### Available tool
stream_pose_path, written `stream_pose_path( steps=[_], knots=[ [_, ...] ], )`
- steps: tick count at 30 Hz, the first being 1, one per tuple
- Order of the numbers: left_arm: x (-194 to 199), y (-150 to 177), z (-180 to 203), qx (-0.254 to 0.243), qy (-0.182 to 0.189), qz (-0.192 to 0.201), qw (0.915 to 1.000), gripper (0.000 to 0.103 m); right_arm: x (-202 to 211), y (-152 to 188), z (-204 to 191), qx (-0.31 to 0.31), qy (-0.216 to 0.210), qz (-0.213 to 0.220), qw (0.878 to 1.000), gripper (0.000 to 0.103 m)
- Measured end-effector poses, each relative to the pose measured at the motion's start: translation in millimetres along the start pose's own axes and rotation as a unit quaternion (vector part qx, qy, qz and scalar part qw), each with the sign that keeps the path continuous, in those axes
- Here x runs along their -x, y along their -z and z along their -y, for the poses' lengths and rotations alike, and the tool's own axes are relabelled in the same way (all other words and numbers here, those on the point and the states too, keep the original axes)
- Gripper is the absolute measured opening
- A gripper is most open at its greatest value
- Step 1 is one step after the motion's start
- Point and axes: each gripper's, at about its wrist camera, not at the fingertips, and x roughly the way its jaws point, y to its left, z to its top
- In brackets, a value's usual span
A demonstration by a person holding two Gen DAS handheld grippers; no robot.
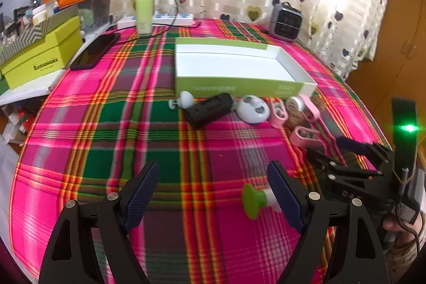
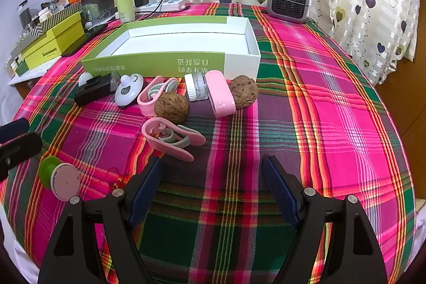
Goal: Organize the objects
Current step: 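Reach the left gripper to the green-and-white spool and close on it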
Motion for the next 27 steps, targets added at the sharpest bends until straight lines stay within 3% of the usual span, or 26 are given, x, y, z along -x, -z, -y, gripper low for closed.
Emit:
stream_pose_path(
  steps=[13, 27],
  knots=[
    [-3.5, 19.3, 33.7, -0.038, 0.018, -0.02, 0.9989, 0.082, 3.8, 5.3, 5.4, 0.017, -0.016, 0.004, 1.0, 0.078],
    [-19.1, 28.9, 31.7, -0.032, -0.002, -0.034, 0.9989, 0.067, 8.7, 11.3, 10.5, 0.026, -0.024, 0.009, 0.999, 0.078]
  ],
)
